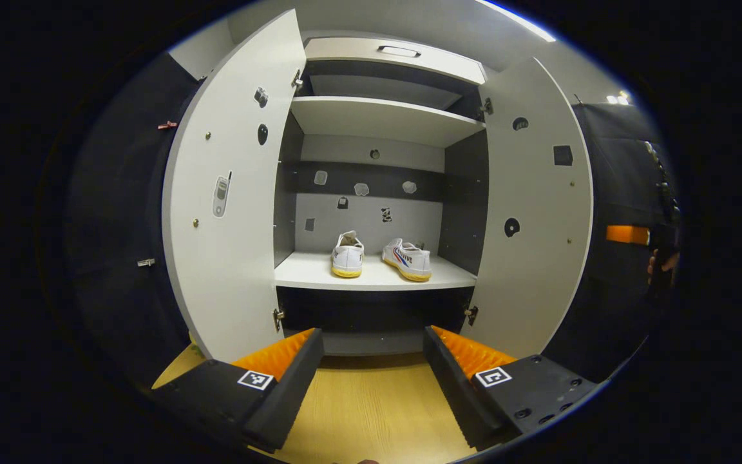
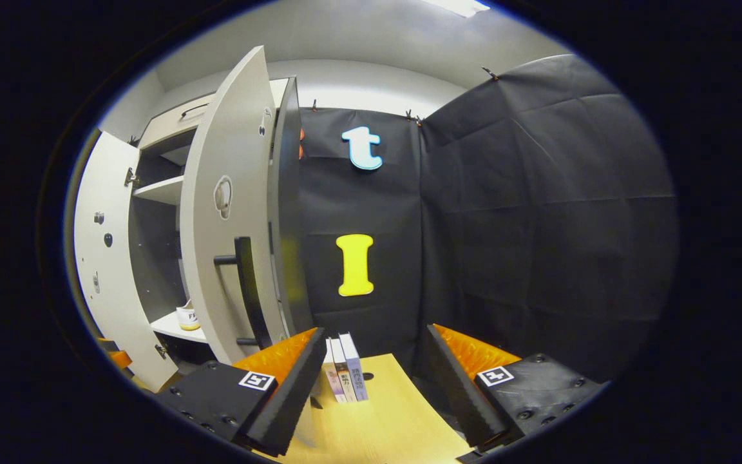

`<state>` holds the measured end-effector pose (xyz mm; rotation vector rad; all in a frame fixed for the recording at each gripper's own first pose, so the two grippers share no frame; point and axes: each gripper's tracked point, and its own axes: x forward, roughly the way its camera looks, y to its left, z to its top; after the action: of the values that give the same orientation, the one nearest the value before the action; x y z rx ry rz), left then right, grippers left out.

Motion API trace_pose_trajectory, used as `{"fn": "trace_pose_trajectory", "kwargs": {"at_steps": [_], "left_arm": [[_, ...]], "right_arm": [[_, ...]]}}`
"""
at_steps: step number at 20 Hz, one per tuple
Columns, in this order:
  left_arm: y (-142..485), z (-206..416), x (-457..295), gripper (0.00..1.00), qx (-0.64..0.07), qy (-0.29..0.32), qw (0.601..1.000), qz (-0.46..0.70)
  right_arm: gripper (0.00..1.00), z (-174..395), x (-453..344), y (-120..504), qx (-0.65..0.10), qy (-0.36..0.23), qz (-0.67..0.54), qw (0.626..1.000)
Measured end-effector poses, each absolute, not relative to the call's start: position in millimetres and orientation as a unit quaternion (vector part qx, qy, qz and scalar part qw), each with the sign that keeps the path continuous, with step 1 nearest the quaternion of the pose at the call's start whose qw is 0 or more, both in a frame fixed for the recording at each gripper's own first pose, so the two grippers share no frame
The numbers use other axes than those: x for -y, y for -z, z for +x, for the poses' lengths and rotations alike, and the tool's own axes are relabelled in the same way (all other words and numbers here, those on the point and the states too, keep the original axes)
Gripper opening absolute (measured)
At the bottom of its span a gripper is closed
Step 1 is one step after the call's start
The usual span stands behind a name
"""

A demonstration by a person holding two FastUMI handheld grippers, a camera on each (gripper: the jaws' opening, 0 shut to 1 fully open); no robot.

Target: Grab one shoe with the right hand and put it into the shoe cabinet, grab the other shoe with the left hand and put it into the shoe cabinet; then close the right door with the right hand and the left door with the left hand.

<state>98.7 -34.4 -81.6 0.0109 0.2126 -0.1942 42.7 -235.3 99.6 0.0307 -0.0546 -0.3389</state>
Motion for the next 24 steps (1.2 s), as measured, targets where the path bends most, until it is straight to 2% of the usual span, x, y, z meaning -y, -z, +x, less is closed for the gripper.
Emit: {"fn": "trace_pose_trajectory", "kwargs": {"at_steps": [6,11,13,15,16,24], "left_arm": [[94,87,35,0.97,-0.111,0.046,0.993,-0.007],[97,82,53,0.95,-0.108,0.023,0.994,-0.015],[94,78,59,0.95,-0.102,0.019,0.995,-0.015],[95,74,61,0.95,-0.101,0.017,0.995,-0.016],[96,73,60,0.95,-0.103,0.015,0.994,-0.017],[96,60,29,0.95,-0.104,-0.008,0.994,-0.04]], "right_arm": [[0.98,103,234,-113,0.029,0.102,-0.003,0.994],[0.98,129,212,-106,0.011,0.042,0.01,0.999],[0.98,131,211,-108,0.015,0.038,0.002,0.999],[0.92,129,211,-109,0.016,0.044,0.006,0.999],[0.96,128,209,-110,0.017,0.045,0.008,0.999],[0.96,121,167,-110,0.018,0.039,-0.002,0.999]]}}
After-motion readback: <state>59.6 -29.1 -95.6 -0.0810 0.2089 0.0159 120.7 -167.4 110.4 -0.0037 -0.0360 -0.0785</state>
